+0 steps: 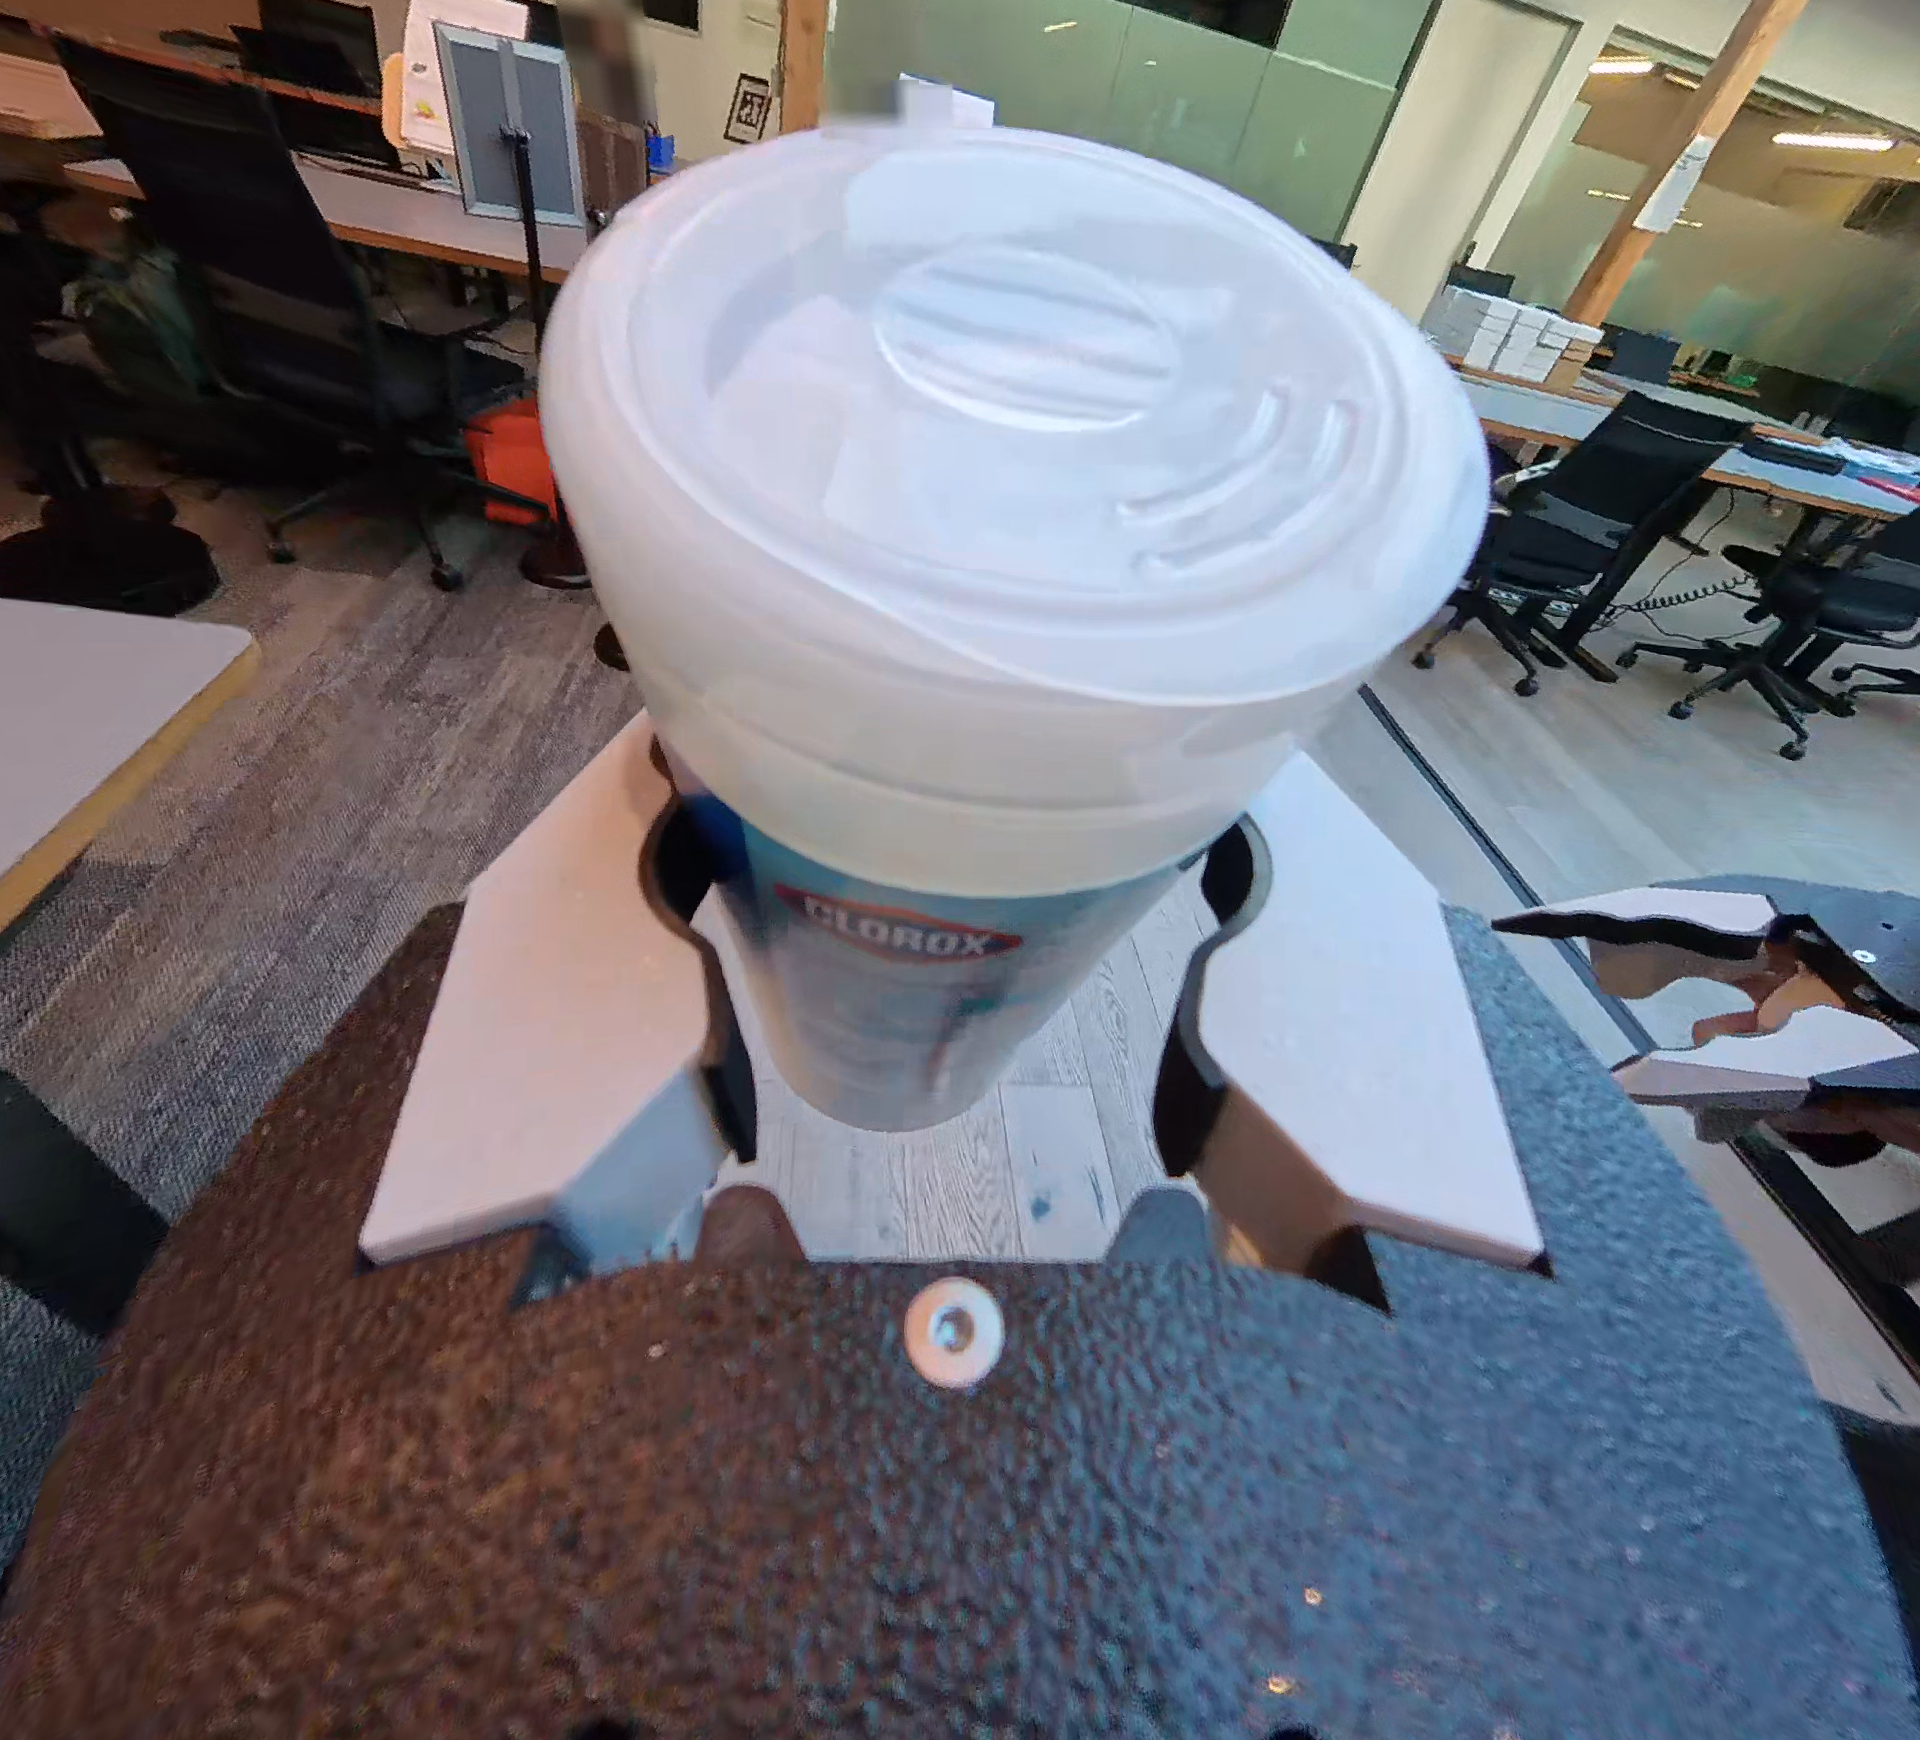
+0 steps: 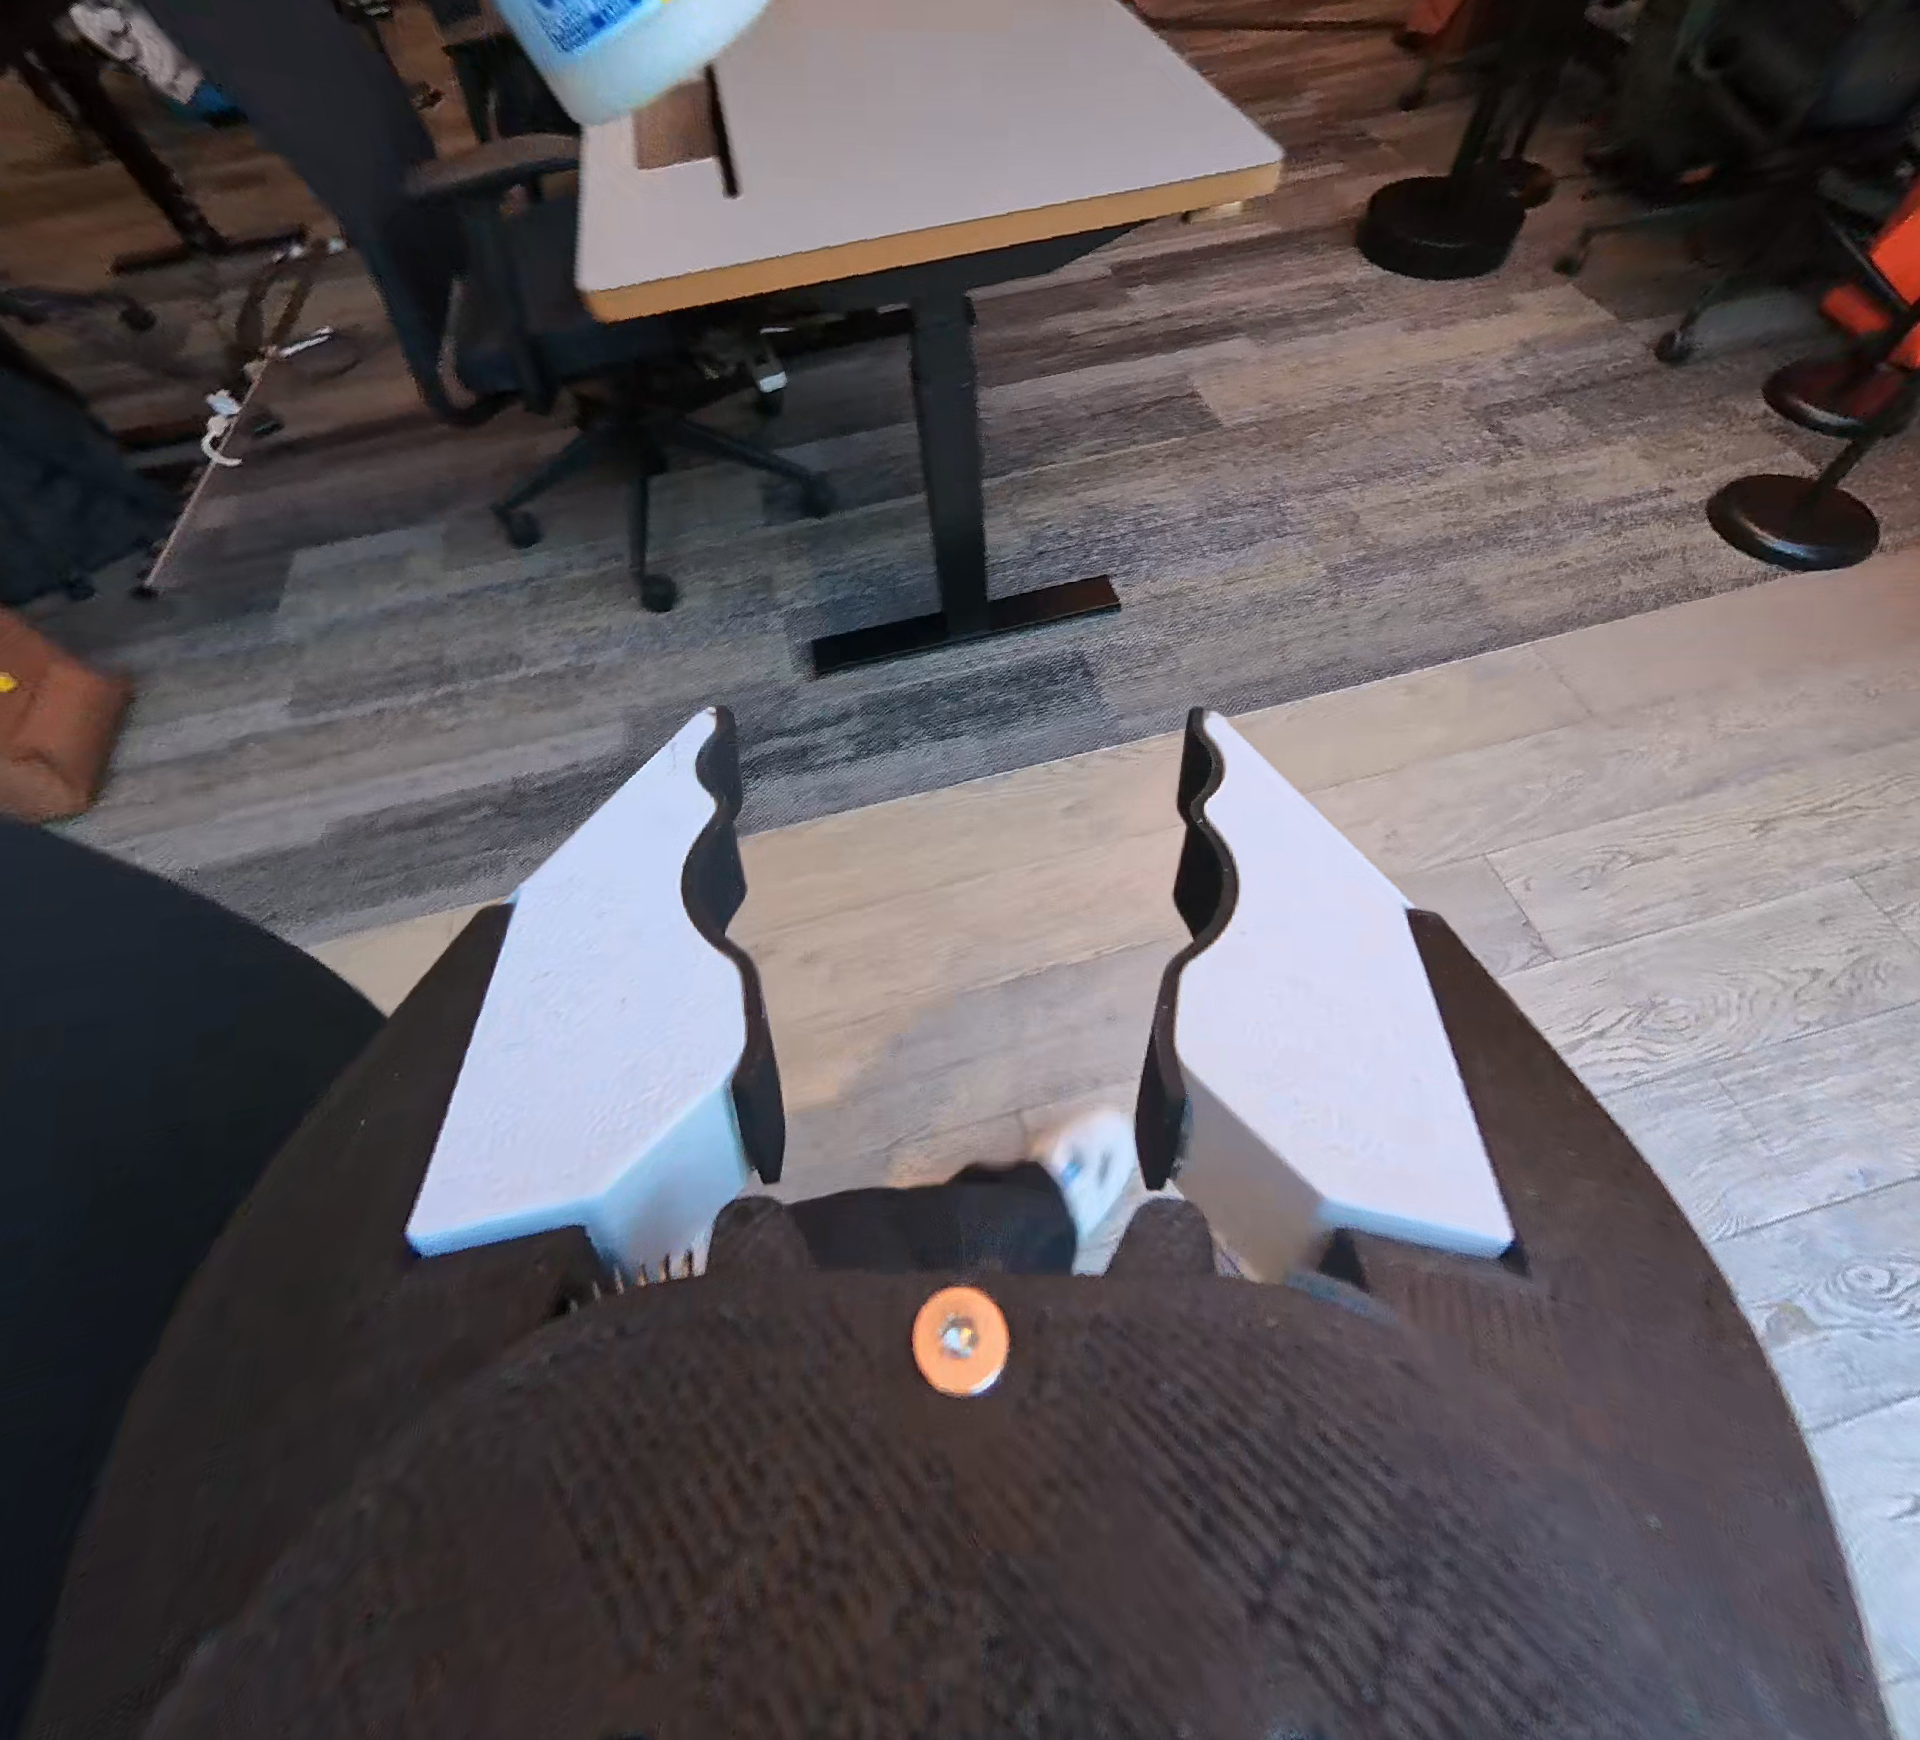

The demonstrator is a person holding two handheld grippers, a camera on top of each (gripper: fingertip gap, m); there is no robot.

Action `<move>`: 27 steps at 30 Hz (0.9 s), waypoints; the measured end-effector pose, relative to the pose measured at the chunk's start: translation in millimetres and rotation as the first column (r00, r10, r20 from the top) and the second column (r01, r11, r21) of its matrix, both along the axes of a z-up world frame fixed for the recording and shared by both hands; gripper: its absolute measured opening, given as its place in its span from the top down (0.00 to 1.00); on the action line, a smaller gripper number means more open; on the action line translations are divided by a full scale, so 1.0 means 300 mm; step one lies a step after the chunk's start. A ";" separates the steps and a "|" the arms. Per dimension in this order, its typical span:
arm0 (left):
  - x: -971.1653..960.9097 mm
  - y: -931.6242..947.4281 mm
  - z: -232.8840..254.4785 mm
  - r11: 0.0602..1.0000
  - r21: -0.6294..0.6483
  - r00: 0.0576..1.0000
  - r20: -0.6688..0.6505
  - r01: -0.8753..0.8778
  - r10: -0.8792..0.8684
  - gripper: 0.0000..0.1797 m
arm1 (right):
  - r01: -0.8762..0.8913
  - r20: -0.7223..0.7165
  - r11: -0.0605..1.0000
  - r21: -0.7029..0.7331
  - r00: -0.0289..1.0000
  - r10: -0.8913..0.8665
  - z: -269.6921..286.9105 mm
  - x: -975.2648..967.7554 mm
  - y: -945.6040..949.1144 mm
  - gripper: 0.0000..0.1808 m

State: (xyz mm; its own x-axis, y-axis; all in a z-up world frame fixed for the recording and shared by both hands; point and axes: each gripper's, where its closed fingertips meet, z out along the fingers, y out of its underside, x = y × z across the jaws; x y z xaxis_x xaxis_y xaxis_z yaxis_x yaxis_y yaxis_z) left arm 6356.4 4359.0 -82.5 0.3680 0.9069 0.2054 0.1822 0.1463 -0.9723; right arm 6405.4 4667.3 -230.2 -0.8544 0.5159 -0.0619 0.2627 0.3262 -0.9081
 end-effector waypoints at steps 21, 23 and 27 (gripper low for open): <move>-1.757 -1.267 -0.062 0.838 -0.107 0.842 0.010 -0.535 0.539 0.47 | -0.548 -0.160 0.834 0.067 0.819 0.551 0.111 -2.312 -1.339 0.44; -1.973 -1.397 -0.098 0.842 -0.084 0.845 0.006 -0.533 0.535 0.47 | -0.553 -0.202 0.825 0.119 0.800 0.565 0.116 -2.521 -1.481 0.41; -2.443 -1.669 -0.115 0.866 -0.064 0.867 0.006 -0.496 0.498 0.48 | -0.510 -0.204 0.841 0.179 0.817 0.539 0.112 -2.958 -1.705 0.37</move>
